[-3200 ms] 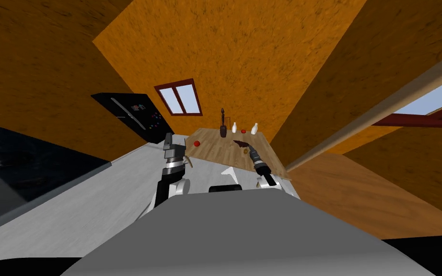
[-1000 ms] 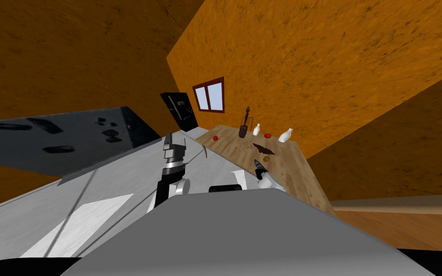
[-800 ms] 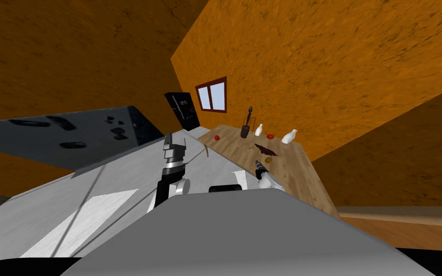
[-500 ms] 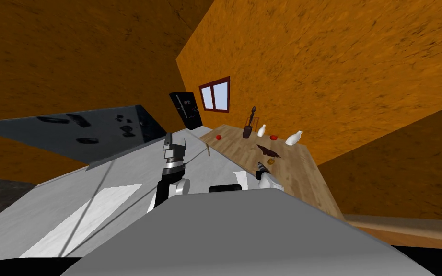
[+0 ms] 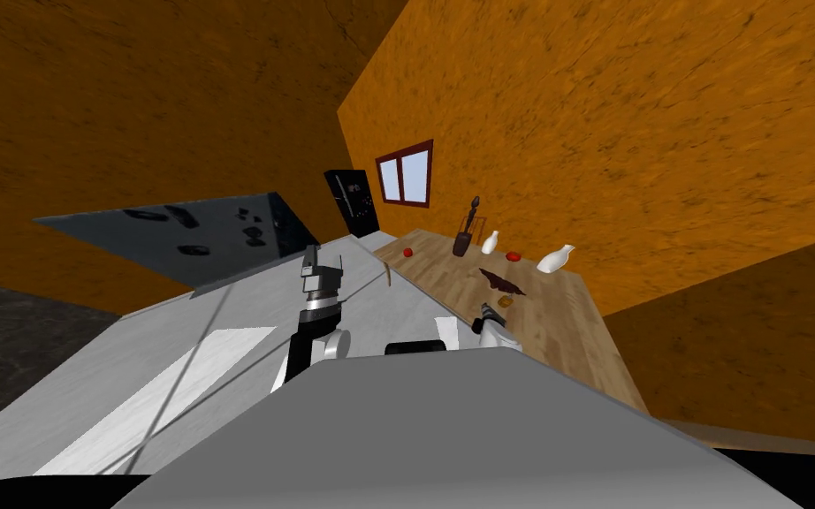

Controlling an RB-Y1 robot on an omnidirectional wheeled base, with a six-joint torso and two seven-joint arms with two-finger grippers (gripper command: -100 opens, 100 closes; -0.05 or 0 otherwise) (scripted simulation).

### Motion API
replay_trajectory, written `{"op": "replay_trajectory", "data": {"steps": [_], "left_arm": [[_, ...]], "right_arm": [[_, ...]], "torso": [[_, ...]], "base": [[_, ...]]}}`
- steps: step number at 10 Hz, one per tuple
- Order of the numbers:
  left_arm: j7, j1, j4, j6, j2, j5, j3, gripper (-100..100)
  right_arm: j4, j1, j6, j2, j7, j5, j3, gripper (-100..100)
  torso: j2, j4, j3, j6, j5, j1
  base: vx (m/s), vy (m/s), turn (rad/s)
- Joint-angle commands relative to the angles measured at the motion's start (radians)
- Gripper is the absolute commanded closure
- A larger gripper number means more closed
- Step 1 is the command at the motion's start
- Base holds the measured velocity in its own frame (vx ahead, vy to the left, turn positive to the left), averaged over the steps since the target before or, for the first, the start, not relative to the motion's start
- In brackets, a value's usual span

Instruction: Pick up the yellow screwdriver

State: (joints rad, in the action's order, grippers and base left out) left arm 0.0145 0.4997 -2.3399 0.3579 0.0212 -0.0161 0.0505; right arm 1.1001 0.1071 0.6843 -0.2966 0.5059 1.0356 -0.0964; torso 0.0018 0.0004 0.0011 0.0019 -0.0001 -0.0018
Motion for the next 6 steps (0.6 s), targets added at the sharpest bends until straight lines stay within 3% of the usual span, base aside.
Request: {"op": "replay_trajectory", "data": {"steps": [1, 3, 4, 6], "left_arm": [[0.0, 0.0, 0.0, 0.0, 0.0, 0.0, 0.0, 0], [0.0, 0.0, 0.0, 0.0, 0.0, 0.0, 0.0, 0], [0.0, 0.0, 0.0, 0.0, 0.0, 0.0, 0.0, 0], [0.0, 0.0, 0.0, 0.0, 0.0, 0.0, 0.0, 0]], "right_arm": [[-0.05, -0.023, 0.043, -0.001, 0.042, 0.05, -0.007, -100], [-0.079, -0.023, 0.043, -0.001, 0.042, 0.06, -0.007, -100], [-0.13, -0.037, 0.084, -0.003, 0.069, 0.106, -0.013, -100], [-0.135, -0.037, 0.084, -0.003, 0.069, 0.106, -0.013, -100]], "torso": [[0.0, 0.0, 0.0, 0.0, 0.0, 0.0], [0.0, 0.0, 0.0, 0.0, 0.0, -0.001], [0.0, 0.0, 0.0, 0.0, 0.0, 0.0], [0.0, 0.0, 0.0, 0.0, 0.0, -0.001]], "base": [[-0.024, -0.014, 0.228], [-0.014, -0.021, 0.045], [-0.018, -0.01, 0.214], [-0.014, -0.02, 0.029]]}}
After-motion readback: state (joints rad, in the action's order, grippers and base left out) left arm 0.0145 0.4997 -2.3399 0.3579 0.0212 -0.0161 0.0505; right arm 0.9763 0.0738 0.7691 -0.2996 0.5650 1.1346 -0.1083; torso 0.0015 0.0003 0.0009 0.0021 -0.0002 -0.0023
